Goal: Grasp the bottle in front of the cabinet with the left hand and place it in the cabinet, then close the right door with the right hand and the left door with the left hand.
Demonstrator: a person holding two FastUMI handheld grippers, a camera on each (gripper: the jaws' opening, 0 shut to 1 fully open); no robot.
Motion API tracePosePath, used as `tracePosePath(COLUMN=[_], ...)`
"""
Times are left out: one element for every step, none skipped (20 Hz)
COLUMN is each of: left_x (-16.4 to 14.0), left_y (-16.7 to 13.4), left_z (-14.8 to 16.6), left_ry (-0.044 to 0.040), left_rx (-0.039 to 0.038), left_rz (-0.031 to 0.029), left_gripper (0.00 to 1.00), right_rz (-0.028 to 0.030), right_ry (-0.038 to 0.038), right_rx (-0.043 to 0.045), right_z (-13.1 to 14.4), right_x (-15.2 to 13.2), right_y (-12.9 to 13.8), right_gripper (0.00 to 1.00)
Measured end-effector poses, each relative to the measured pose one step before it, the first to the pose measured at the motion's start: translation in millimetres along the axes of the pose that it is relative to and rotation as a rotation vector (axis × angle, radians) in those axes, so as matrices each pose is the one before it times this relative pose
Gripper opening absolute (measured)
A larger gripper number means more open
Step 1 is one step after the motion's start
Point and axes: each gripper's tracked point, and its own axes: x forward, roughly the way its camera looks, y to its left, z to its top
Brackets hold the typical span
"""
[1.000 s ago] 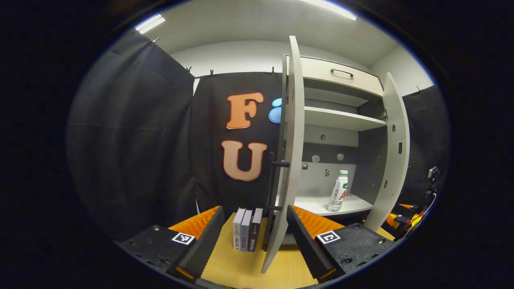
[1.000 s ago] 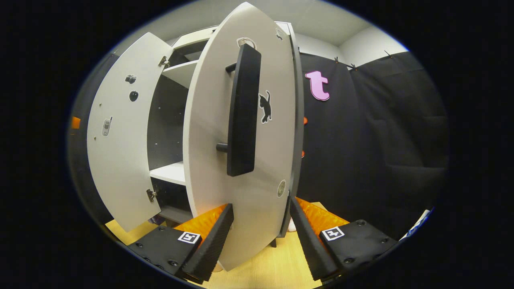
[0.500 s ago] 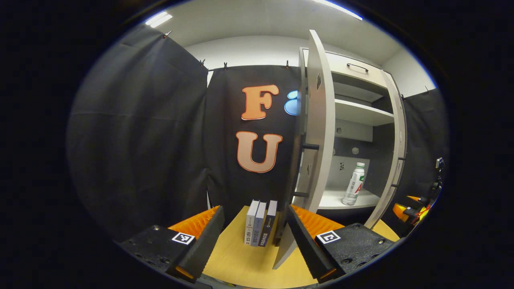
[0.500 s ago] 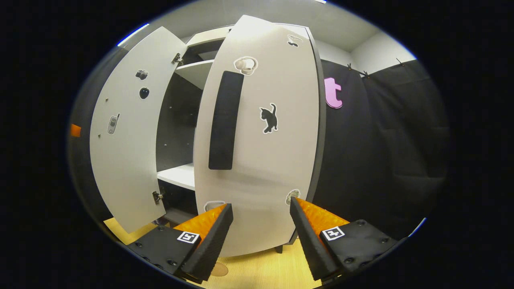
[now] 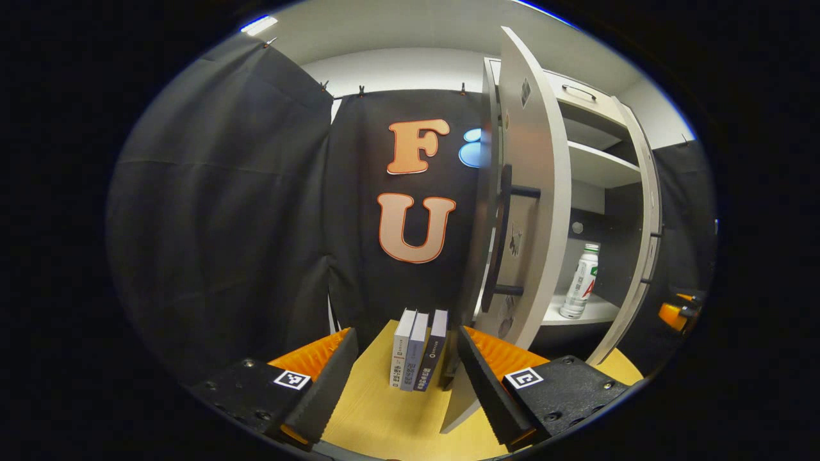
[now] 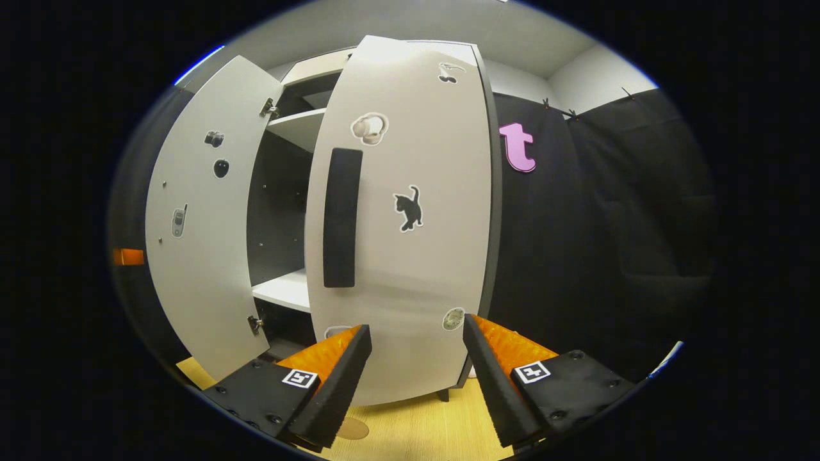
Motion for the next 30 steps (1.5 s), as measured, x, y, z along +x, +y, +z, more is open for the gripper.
tracePosePath(left_x=[6.01, 6.63, 6.05, 5.13, 5.1, 4.07, 2.66, 2.95, 1.33, 1.77, 0.91, -0.86, 0.57, 0.34, -0.5, -0.28, -1.61, -0.74, -1.77, -0.56, -0.46, 0.46, 0.12, 1.54, -1.01, -0.6, -0.44, 0.41, 0.26, 0.97], left_y=[0.67, -0.15, -0.03, -1.17, -2.57, -3.36, -3.79, -4.15, -2.14, -1.37, 1.49, 0.48, -0.26, -1.38, -1.62, -1.34, -2.84, -3.2, -3.75, -4.76, -3.57, -2.8, -2.3, -3.41, -4.84, -4.24, -6.07, -5.43, -4.92, -6.32], left_z=[-3.9, -4.34, -3.87, -5.09, -5.91, -5.38, -3.41, -2.47, -3.13, -1.33, 0.14, 0.1, 0.06, -0.42, 0.22, 1.03, 0.9, 2.36, 0.76, 0.12, -0.32, 0.04, -0.3, -0.99, 0.31, -0.72, -0.01, -0.7, -1.16, -0.32], left_ry=[0.00097, -0.00032, 0.00044, 0.00679, 0.00884, 0.00838, 0.00476, 0.00449, 0.0045, 0.0029, 0.00083, -0.00004, -0.00177, 0.00337, 0.00142, 0.00145, -0.00364, -0.00714, -0.00425, -0.00137, 0.00115, 0.00295, 0.00264, 0.00207, 0.00175, 0.00223, 0.00158, 0.00179, 0.00242, 0.00124], left_rx=[0.01418, 0.01166, 0.0089, 0.00378, -0.00289, -0.00797, -0.01004, -0.00969, -0.00821, -0.0081, -0.00347, -0.00399, -0.00577, -0.00205, 0.00156, 0.00693, 0.01373, 0.01906, 0.0197, 0.01506, 0.00877, 0.00085, -0.0039, -0.00394, -0.00294, -0.0022, 0.00032, 0.00044, 0.00009, 0.00156], left_rz=[0.00414, 0.00817, 0.00728, 0.00164, -0.00445, -0.00775, -0.00948, -0.00781, -0.00398, -0.00243, 0.00758, 0.00714, 0.00186, -0.00137, -0.00302, -0.00254, -0.00233, -0.00222, -0.00272, -0.00391, -0.00507, -0.00509, -0.00446, -0.00581, -0.00703, -0.00782, -0.00992, -0.0097, -0.00852, -0.01075], left_gripper=[0.95, 0.95, 0.95, 0.95, 0.95, 0.95, 0.95, 0.95, 0.95, 0.95, 0.95, 0.95, 0.95, 0.95, 0.95, 0.95, 0.95, 0.95, 0.95, 0.92, 0.95, 0.95, 0.95, 0.95, 0.95, 0.95, 0.95, 0.95, 0.95, 0.95], right_rz=[-0.00534, -0.00389, -0.00429, -0.01031, -0.00753, -0.00355, -0.00182, -0.00298, -0.00471, -0.00404, -0.0038, -0.00509, -0.00388, -0.00283, -0.00055, -0.00014, -0.0004, -0.00037, -0.00173, -0.00303, -0.003, -0.00223, -0.00237, -0.00385, -0.00417, -0.00396, -0.0041, -0.00383, -0.00518, -0.00695], right_ry=[-0.00727, -0.00724, -0.00202, 0.00639, 0.00757, -0.00122, -0.00704, -0.00809, -0.00914, -0.01061, -0.01073, -0.0082, -0.00615, -0.00463, -0.00364, -0.00375, -0.00295, -0.00307, -0.0023, -0.00264, -0.002, -0.00167, -0.00197, -0.00158, -0.00185, -0.00086, -0.00155, -0.00358, -0.00533, -0.00486], right_rx=[0.0005, 0.00054, -0.00262, -0.00519, -0.00336, 0.0032, 0.0064, 0.00454, -0.00037, -0.00445, -0.00806, -0.00956, -0.00817, -0.00426, -0.00019, 0.00184, 0.00236, 0.00316, 0.00148, -0.00063, -0.00156, -0.00027, -0.00041, -0.00098, -0.00007, -0.00016, 0.00057, 0.00052, -0.00061, -0.00073], right_z=[5.29, 6.03, 4.58, 3.26, 1.92, 5.61, 5.25, 4.55, 4.45, 4.23, 3.76, 1.97, 2.13, 1.23, 0.98, 0.49, 0.74, 0.69, 0.77, 0.12, 0.39, 0.24, 0.1, 0.33, -0.02, -0.07, 0.79, 1.32, 0.89, 1.24], right_x=[-3.94, -3.7, -3.32, -2.56, -2.23, -3.53, -2.72, -2.25, -3.22, -3.09, -2.48, -1.68, -2.02, -2.01, -1.57, -1.34, -1.15, -1.26, -1.06, -1.13, -1.61, -1.5, -1.3, -0.88, -1.93, -1.4, -0.69, -1.98, -0.72, -2.17], right_y=[-3.29, -3.24, -4.23, -5.16, -5.35, -3.32, -3.85, -3.75, -3.87, -3.35, -3.43, -3.22, -3.2, -1.83, -1.68, -1.18, -1.59, -1.6, -1.68, -2.1, -2.52, -1.8, -2.16, -2.44, -2.54, -2.54, -3.02, -2.56, -3.49, -3.88], right_gripper=[0.95, 0.95, 0.95, 0.95, 0.95, 0.95, 0.95, 0.95, 0.95, 0.95, 0.95, 0.95, 0.95, 0.95, 0.95, 0.95, 0.95, 0.95, 0.95, 0.95, 0.95, 0.95, 0.95, 0.95, 0.95, 0.95, 0.95, 0.95, 0.95, 0.95])
